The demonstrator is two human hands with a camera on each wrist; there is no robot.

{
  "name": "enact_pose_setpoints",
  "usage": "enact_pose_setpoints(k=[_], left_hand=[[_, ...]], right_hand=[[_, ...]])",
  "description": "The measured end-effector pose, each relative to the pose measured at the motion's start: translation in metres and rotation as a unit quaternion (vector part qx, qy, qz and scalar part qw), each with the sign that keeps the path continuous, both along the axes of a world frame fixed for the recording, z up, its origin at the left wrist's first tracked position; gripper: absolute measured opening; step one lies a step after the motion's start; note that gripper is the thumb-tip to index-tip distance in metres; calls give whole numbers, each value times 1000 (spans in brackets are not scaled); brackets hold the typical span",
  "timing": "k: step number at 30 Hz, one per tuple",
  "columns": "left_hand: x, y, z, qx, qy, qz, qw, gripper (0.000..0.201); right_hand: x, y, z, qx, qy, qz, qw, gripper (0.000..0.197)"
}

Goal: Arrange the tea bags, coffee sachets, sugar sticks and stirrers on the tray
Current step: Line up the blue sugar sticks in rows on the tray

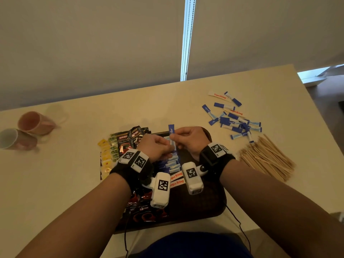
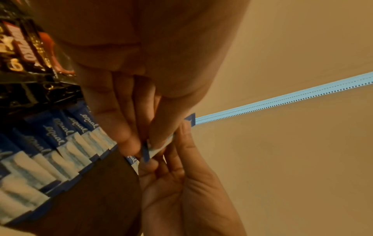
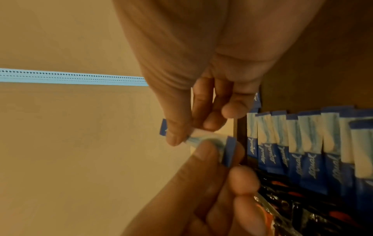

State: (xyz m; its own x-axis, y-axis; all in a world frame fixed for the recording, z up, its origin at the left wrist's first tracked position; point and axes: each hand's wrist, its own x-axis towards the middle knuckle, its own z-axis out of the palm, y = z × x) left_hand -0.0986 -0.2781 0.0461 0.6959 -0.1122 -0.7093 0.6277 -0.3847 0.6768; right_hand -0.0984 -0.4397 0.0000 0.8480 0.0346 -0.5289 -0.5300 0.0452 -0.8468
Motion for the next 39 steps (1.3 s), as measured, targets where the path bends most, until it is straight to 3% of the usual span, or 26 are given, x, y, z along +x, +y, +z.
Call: enact_pose_setpoints(k=[3, 7, 11, 15, 17, 20, 22, 34, 39], left_hand=[[2, 4, -4, -1, -10, 24, 1000, 20], [7, 11, -7, 10, -42, 25, 999, 12], [6, 14, -10, 41, -56, 39, 997, 4], [6, 12, -10, 41, -48, 42, 997, 4], [7, 14, -8, 54, -50, 42, 996, 4], [7, 18, -4, 46, -41, 33, 998, 2], [7, 19, -2, 41, -39, 23, 998, 2], [8, 19, 2, 23, -42, 20, 999, 4], [8, 13, 1, 23, -39, 12, 999, 6]], right_hand=[[-2, -3, 0, -49, -33, 22, 998, 11], [-8, -6, 9, -156, -112, 179, 965, 14], [-13, 0, 8, -218, -148, 206, 942, 22], [-4, -12, 1, -296, -144, 215, 919, 16], [3, -25, -10, -383, -101, 236, 888, 16], [12, -40, -22, -516, -67, 314, 794, 20], [18, -39, -24, -550, -73, 348, 756, 22], [31, -27, -36, -554, -90, 379, 736, 22], [31, -37, -29, -514, -106, 317, 790, 23]])
